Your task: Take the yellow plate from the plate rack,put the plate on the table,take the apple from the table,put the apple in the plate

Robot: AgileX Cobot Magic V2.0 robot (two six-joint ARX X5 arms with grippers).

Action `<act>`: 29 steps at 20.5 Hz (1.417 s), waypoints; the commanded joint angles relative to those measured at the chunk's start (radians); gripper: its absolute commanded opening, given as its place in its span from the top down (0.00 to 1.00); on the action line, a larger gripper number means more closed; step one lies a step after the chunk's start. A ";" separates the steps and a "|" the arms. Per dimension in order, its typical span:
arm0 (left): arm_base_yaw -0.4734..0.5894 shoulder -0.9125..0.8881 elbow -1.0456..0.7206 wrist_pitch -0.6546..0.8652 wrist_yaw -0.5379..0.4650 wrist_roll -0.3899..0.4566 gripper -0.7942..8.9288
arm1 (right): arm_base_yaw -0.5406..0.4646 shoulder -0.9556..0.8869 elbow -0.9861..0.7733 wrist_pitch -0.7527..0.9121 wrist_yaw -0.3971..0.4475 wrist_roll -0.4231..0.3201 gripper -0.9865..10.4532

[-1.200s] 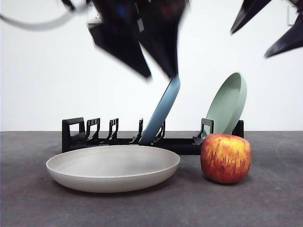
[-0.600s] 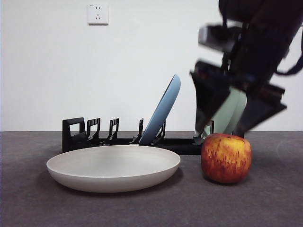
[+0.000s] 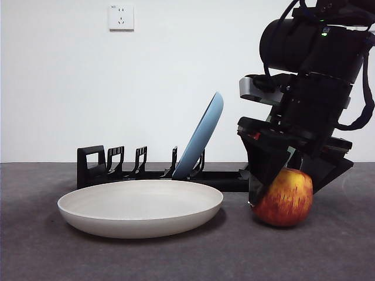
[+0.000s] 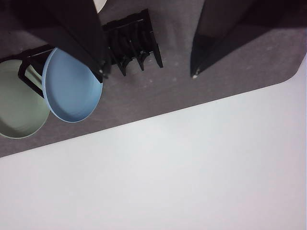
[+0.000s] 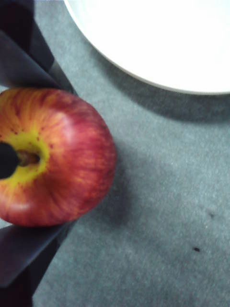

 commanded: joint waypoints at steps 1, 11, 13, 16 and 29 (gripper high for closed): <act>0.002 -0.002 0.000 0.002 -0.002 0.004 0.63 | 0.014 -0.023 0.016 0.002 0.002 0.042 0.92; 0.002 -0.002 0.000 0.001 0.000 0.005 0.63 | 0.228 -0.021 0.267 0.091 0.000 0.051 0.92; 0.002 -0.002 0.000 0.001 0.001 0.005 0.63 | 0.264 0.037 0.320 0.086 0.000 0.050 0.92; 0.002 -0.002 0.000 0.000 0.001 0.006 0.63 | 0.295 0.150 0.389 0.071 0.001 0.050 0.92; 0.002 -0.002 0.000 -0.053 0.001 0.020 0.63 | 0.311 0.401 0.448 -0.033 0.010 0.018 0.86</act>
